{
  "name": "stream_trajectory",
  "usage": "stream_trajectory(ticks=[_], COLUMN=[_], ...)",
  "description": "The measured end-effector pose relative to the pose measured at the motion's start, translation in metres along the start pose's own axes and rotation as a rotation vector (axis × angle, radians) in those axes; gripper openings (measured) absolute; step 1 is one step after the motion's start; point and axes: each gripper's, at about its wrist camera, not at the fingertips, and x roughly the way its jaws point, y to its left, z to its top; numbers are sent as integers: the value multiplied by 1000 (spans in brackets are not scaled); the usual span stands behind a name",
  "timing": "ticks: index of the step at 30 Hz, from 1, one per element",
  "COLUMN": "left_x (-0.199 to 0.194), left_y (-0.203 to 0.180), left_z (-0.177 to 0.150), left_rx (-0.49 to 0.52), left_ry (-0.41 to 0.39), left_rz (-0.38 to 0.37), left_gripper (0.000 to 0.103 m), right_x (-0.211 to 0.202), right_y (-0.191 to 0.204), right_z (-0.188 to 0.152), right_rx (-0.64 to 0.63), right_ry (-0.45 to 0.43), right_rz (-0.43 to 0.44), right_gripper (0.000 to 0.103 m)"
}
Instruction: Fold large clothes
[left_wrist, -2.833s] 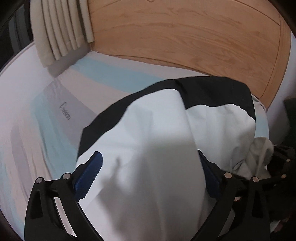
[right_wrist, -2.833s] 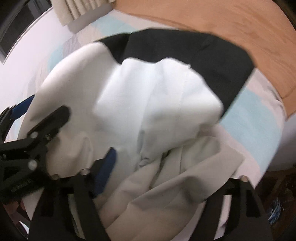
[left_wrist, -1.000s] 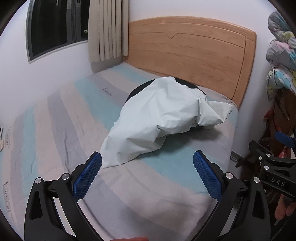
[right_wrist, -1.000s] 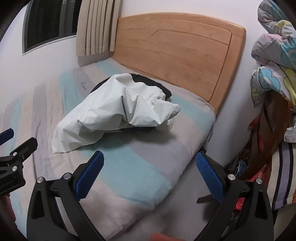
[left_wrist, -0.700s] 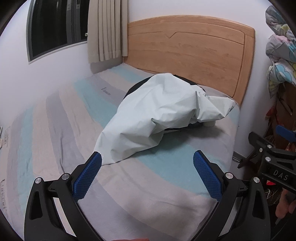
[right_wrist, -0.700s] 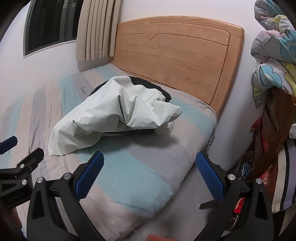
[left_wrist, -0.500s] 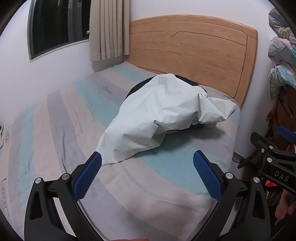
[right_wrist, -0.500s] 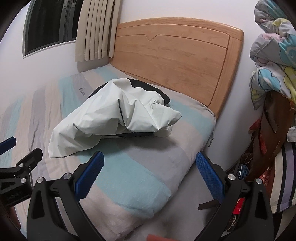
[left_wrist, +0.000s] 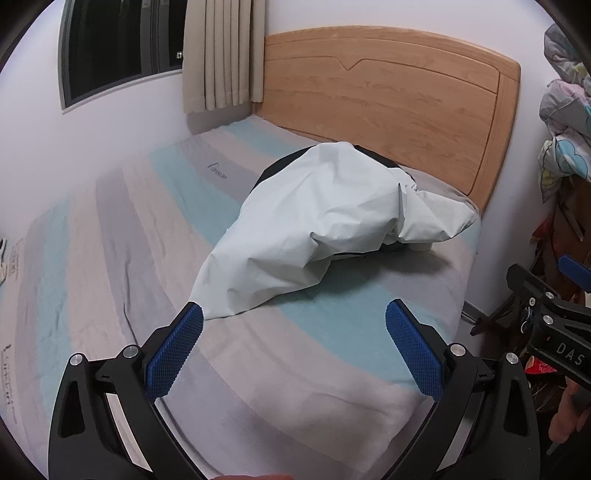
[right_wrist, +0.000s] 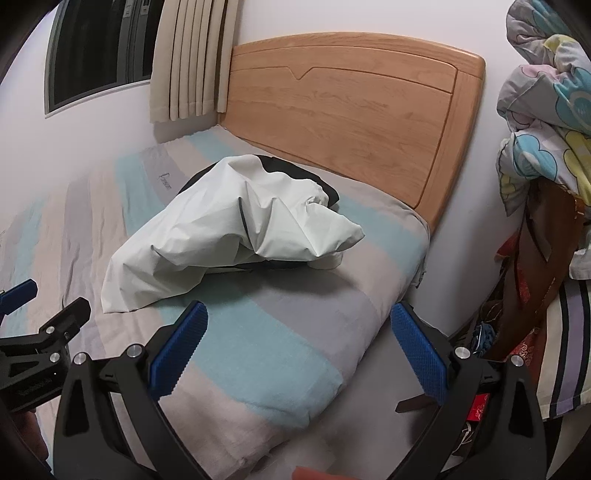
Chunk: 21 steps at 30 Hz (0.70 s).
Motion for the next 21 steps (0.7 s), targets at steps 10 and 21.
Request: stream_trajectory(ticks=[10,21], left_x=[-5,-13], left_y=[4,0], left_z=[2,5], left_rx=[-23,-2], left_ry=[-1,-21], left_rz=[-18,-1], left_gripper=[97,97], right_x=[-4,-7], right_y=[3,3], right_z=[0,4], right_rx=[17,8], right_ry=[19,17], right_rz=[27,18], right_gripper=[96,96])
